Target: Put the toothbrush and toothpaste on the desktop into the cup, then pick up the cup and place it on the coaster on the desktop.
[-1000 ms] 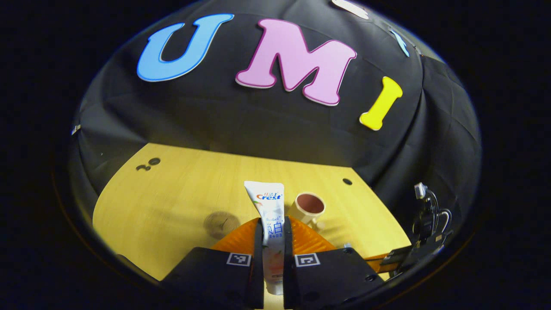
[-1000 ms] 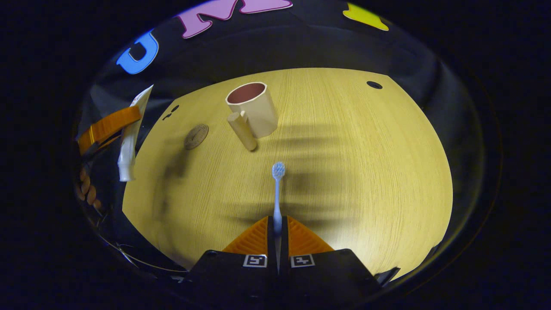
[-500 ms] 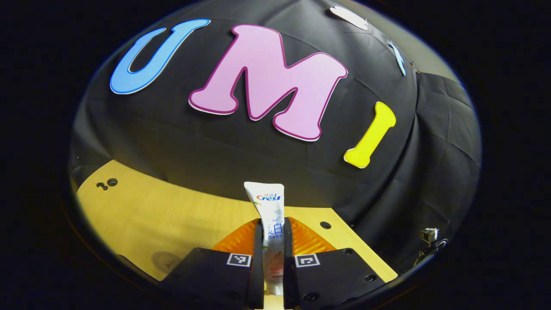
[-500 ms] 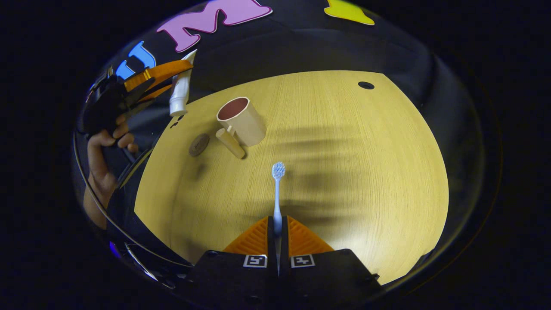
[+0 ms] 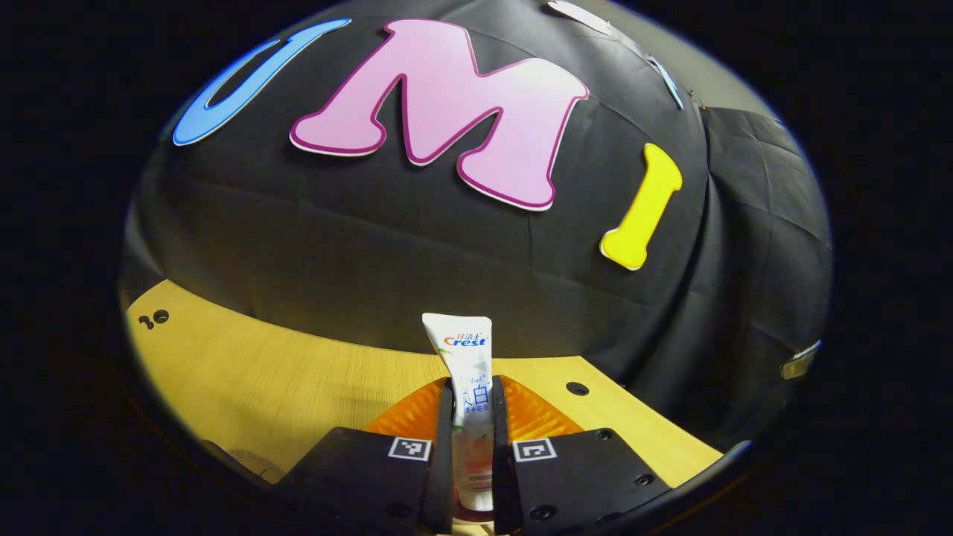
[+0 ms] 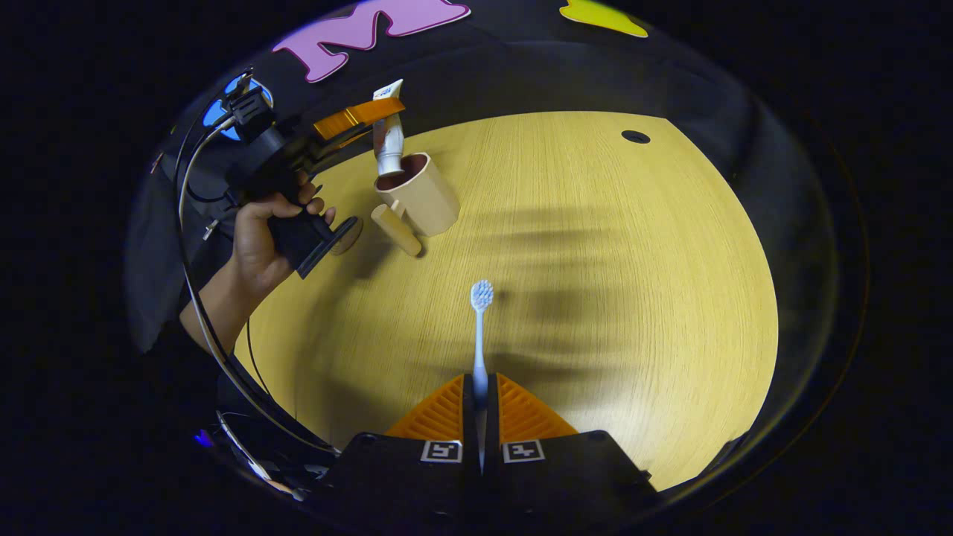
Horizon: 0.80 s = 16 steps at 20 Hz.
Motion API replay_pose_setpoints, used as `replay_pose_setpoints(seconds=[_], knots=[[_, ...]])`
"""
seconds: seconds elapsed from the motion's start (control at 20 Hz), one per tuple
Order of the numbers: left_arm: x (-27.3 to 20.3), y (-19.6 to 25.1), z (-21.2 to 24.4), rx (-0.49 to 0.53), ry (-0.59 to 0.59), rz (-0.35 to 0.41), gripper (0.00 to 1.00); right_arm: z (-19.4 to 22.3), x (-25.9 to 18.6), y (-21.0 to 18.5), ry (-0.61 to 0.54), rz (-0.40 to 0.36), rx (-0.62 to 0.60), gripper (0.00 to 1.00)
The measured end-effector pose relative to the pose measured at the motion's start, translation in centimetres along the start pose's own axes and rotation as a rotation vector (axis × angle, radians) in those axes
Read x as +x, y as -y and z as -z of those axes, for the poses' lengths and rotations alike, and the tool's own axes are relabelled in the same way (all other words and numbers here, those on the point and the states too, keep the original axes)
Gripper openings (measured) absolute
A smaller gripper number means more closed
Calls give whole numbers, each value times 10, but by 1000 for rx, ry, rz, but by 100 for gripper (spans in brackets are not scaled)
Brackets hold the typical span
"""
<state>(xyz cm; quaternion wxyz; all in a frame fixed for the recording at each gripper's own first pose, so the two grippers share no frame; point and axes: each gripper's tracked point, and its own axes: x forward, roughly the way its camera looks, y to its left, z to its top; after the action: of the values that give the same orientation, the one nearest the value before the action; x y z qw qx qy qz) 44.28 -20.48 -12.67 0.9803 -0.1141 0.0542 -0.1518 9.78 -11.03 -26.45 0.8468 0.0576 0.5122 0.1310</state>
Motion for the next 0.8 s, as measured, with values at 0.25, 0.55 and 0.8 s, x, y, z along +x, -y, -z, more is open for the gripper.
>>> replay_pose_setpoints(seconds=[0.25,0.55,0.8], knots=[[-4,0,30,76,-37,22,27,-3,4,1,6,-8,22,5],[-11,1,46,127,-80,45,40,-12,10,2,29,-11,34,5],[-48,2,21,122,-30,10,88,-45,5,1,119,-15,30,5]])
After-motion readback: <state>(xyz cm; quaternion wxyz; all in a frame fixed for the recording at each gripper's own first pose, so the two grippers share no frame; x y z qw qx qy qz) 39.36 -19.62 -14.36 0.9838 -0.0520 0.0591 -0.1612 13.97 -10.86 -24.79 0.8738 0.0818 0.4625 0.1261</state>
